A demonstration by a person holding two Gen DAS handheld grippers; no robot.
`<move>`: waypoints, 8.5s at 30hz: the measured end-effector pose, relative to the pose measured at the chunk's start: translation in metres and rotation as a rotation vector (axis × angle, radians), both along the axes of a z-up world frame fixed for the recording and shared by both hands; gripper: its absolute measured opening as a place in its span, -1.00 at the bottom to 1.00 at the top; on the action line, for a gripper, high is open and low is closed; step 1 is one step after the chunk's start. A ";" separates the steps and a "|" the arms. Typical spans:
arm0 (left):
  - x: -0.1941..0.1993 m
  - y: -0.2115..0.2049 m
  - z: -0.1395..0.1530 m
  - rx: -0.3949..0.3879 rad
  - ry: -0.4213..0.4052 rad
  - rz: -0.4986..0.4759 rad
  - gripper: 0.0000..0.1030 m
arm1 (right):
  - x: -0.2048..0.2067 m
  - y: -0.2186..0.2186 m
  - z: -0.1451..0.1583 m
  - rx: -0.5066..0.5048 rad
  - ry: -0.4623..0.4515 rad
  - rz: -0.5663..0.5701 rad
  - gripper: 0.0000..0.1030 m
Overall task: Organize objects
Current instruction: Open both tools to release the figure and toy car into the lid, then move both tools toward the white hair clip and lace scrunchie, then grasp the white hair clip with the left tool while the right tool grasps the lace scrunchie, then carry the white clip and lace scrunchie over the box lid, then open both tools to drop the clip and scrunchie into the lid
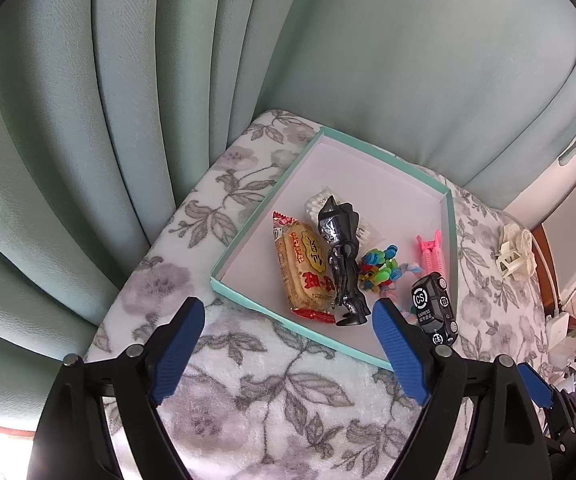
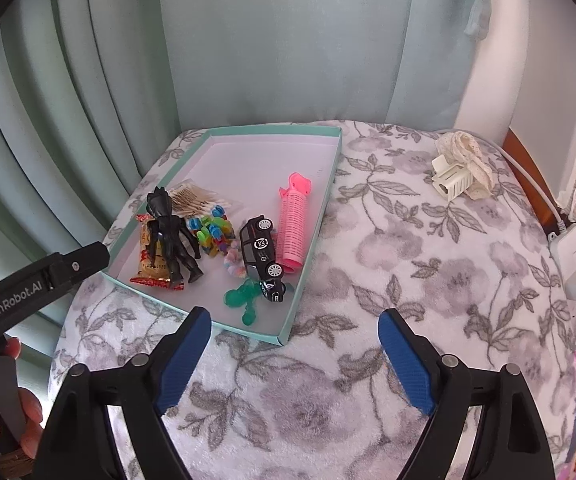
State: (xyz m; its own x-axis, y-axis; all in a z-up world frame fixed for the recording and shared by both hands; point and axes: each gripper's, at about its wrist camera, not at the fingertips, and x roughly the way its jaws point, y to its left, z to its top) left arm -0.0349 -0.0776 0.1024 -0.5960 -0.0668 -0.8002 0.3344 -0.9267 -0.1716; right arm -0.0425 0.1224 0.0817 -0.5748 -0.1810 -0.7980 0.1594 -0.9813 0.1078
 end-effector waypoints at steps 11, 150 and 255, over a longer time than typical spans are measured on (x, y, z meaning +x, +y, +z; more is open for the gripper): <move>0.007 0.003 0.003 -0.015 0.022 0.017 0.89 | 0.006 0.015 0.003 -0.017 0.006 -0.039 1.00; -0.245 0.288 -0.075 0.071 -0.133 -0.612 -0.03 | -0.159 0.252 -0.072 -0.186 -0.026 -0.344 -0.92; -0.208 0.013 -0.061 0.188 -0.136 -0.199 0.11 | -0.190 -0.036 -0.047 0.026 -0.120 0.142 -0.79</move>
State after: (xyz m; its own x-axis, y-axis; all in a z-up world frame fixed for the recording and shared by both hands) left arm -0.2426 -0.0645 0.0412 -0.4687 0.1979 -0.8609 0.1809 -0.9324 -0.3129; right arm -0.2328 0.0862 0.0352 -0.4453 -0.2325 -0.8646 0.2843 -0.9525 0.1097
